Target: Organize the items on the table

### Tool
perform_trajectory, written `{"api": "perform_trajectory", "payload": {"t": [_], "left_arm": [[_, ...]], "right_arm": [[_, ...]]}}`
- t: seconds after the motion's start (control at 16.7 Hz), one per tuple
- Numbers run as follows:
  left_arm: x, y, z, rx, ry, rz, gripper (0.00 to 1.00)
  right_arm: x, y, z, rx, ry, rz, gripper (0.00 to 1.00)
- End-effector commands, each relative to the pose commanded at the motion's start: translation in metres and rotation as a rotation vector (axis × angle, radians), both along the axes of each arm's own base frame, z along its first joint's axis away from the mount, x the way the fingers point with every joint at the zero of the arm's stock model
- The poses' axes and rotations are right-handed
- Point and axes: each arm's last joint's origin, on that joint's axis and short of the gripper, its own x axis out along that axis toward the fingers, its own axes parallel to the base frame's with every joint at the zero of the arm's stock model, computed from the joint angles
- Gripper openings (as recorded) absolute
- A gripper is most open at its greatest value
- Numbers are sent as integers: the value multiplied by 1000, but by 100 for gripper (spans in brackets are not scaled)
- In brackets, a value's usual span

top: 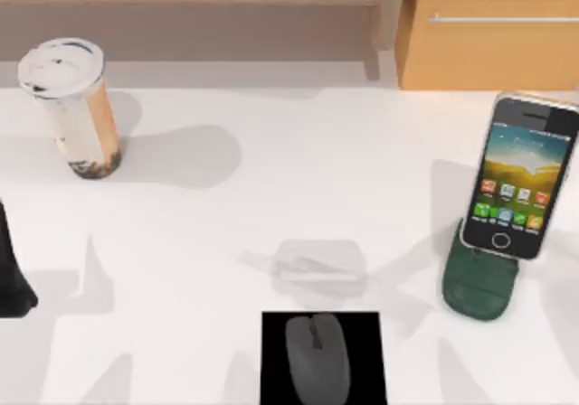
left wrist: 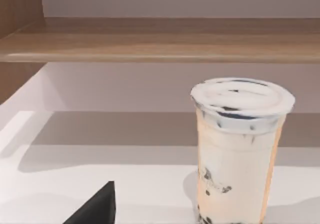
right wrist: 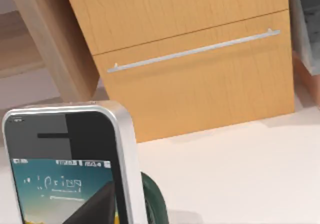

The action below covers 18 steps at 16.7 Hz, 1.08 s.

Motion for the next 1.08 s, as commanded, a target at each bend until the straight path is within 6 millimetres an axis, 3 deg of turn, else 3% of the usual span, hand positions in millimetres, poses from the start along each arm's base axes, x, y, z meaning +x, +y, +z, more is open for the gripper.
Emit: {"api": "perform_trajectory", "payload": {"t": [0.24, 0.48, 1.08], "left_arm": [[0, 0, 0, 0, 0, 0, 100], [0, 0, 0, 0, 0, 0, 100], [4, -1, -4, 8, 29, -2, 100]], "right_arm": [[-13, -27, -31, -133, -140, -7, 100], [-17, -40, -53, -244, -197, -21, 100], [-17, -41, -55, -255, -201, -23, 100]]}}
